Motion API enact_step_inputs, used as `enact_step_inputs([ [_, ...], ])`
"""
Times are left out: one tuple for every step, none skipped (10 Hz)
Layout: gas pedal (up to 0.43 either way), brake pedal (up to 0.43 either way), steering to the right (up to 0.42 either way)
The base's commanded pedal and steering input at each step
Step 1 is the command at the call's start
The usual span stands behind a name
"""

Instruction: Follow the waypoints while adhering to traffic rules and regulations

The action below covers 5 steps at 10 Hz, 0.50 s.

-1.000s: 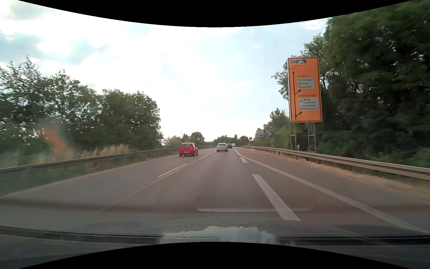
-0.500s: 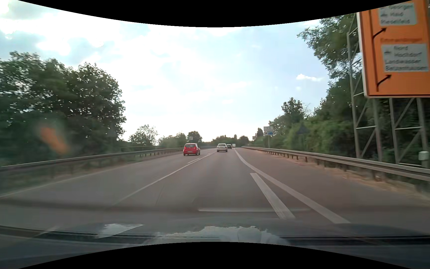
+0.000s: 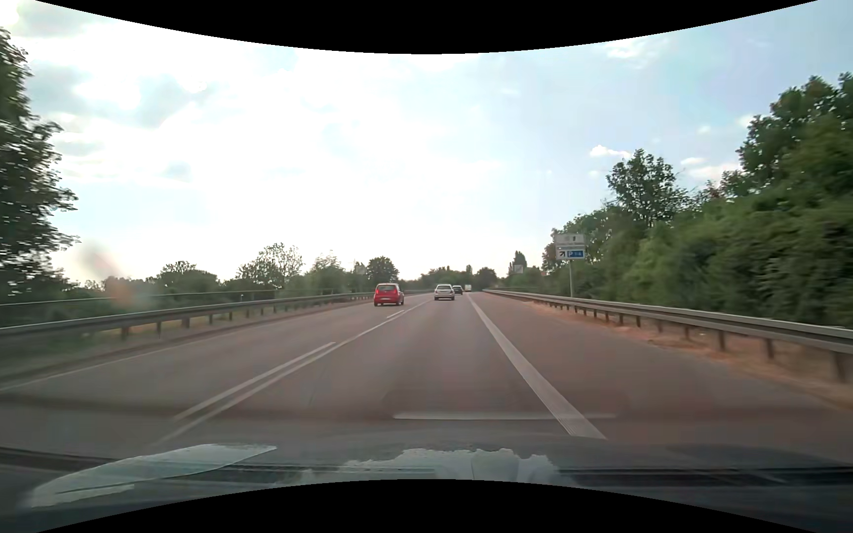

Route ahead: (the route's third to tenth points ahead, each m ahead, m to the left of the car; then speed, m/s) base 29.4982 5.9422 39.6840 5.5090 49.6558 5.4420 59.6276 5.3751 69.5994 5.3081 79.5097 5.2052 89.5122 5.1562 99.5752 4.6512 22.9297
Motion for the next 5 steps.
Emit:
enact_step_inputs([
  [0.169, 0.000, -0.004],
  [0.169, 0.000, -0.003],
  [0.169, 0.000, -0.003],
  [0.169, 0.000, -0.003],
  [0.169, 0.000, -0.003],
])
